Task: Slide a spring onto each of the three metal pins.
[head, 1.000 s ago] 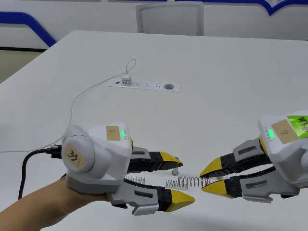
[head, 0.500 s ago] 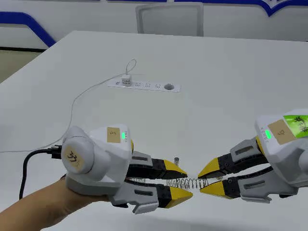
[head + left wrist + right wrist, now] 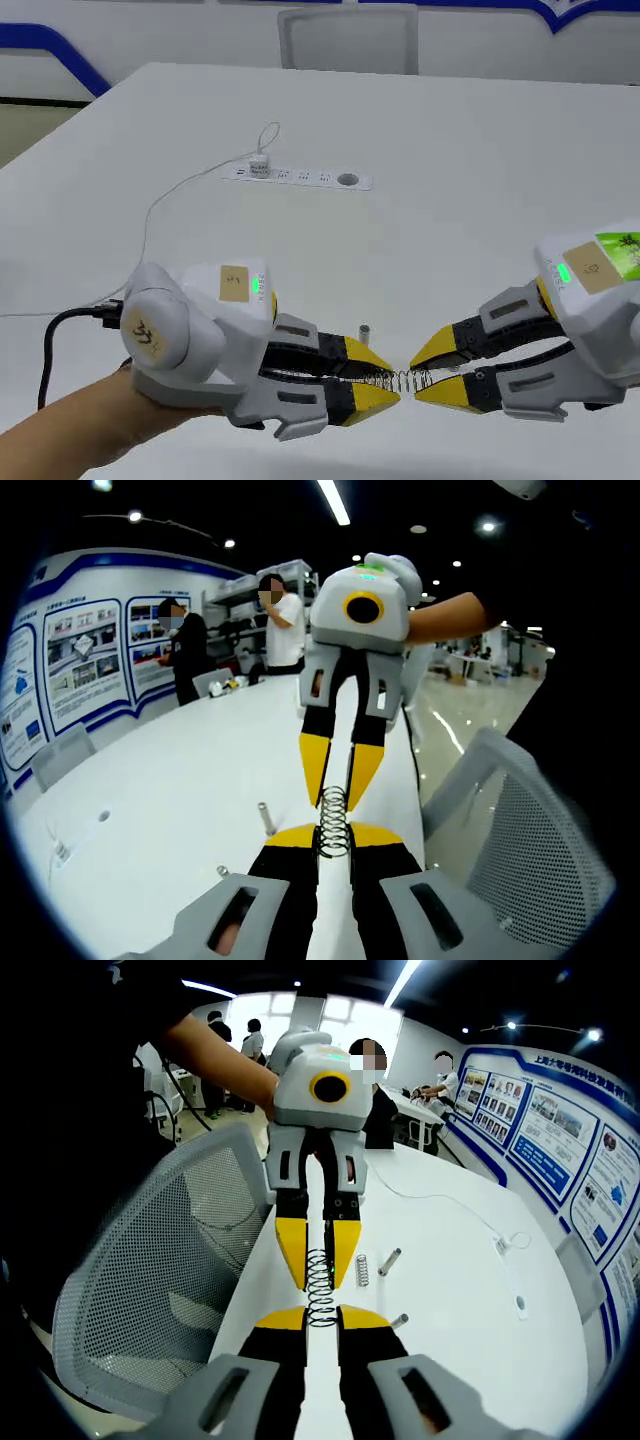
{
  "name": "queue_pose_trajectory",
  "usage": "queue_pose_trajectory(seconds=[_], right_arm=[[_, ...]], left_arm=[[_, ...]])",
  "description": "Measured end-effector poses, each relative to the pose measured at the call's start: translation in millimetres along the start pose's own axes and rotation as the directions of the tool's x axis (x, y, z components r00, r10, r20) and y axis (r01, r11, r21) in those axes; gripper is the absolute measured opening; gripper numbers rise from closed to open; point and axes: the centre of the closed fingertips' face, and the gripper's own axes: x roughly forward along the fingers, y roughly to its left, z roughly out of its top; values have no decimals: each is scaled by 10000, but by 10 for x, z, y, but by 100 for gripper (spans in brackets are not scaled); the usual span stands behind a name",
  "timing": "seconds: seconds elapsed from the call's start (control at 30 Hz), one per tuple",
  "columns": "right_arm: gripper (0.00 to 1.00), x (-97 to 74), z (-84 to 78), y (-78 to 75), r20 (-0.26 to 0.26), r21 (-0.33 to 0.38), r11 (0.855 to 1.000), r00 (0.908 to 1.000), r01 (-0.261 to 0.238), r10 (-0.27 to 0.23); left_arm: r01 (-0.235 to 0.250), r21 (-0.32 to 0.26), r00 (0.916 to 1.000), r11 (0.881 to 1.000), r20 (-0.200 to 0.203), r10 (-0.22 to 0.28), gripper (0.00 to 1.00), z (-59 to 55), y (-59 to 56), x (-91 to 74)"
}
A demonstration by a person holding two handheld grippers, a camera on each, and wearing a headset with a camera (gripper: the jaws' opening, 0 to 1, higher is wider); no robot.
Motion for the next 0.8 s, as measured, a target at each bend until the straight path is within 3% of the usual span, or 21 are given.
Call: queue_pose_trajectory(seconds=[0.2,0.4,0.57,0.7,0.8], right_arm=[[13,11,-30,21,-133,194,9997,9998,-169,172],[12,28,-29,12,-49,392,9989,9997,-247,249],[11,10,28,-4,241,694,9973,9994,-255,239],[11,-53,150,-26,926,1031,9942,9955,-302,206],[11,-66,167,-37,911,974,9949,9957,-266,177]], left_arm=[[256,88,9997,9996,-35,-256,10,15,-43,-3],[216,118,9998,9997,30,-216,10,35,-32,-34],[140,170,9999,9998,55,-141,10,44,-14,-52],[101,221,9999,9997,1,-101,10,35,1,-57],[54,331,10000,9994,-24,-53,10,45,15,-44]])
